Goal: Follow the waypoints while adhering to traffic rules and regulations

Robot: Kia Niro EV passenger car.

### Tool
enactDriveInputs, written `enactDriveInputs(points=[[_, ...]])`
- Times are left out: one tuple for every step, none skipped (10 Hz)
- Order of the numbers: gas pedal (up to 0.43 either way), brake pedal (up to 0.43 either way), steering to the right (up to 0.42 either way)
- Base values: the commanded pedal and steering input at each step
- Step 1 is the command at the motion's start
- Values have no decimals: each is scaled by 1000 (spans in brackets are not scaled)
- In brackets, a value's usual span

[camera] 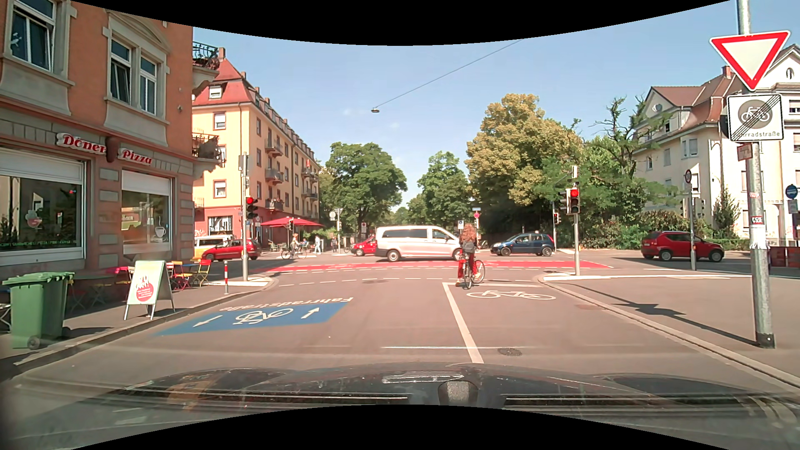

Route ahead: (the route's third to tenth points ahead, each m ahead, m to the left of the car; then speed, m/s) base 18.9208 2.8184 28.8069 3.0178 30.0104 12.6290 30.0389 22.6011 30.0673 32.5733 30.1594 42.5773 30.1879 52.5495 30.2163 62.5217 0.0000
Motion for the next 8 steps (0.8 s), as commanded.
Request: enactDriveInputs(points=[[0,280,0],[0,280,0],[0,280,0],[0,280,0],[0,280,0],[0,280,0],[0,280,0],[0,280,0]])
